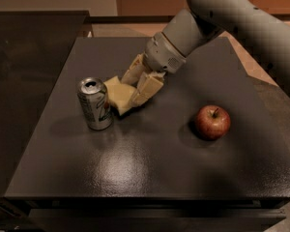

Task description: Move sponge near 7up can

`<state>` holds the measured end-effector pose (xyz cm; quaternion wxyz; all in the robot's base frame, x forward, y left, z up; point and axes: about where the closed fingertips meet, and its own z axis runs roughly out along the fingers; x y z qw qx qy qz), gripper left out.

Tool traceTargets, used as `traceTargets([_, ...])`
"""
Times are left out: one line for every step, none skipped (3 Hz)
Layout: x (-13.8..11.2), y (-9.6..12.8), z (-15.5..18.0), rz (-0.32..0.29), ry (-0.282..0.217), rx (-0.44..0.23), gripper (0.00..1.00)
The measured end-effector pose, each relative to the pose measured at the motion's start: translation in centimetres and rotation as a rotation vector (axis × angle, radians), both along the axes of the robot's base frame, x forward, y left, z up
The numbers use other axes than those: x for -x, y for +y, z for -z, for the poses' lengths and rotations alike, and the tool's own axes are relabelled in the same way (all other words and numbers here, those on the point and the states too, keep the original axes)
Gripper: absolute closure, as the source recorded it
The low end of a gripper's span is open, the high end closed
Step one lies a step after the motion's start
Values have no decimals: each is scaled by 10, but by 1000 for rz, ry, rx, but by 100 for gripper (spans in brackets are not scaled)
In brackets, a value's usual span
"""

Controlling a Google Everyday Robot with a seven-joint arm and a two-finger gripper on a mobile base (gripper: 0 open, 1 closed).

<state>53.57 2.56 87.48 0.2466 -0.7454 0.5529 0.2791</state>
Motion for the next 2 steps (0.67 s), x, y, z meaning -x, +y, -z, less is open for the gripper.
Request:
traceTargets([0, 2, 1, -1, 0, 0, 0])
traceTargets([0, 2, 1, -1, 0, 0, 0])
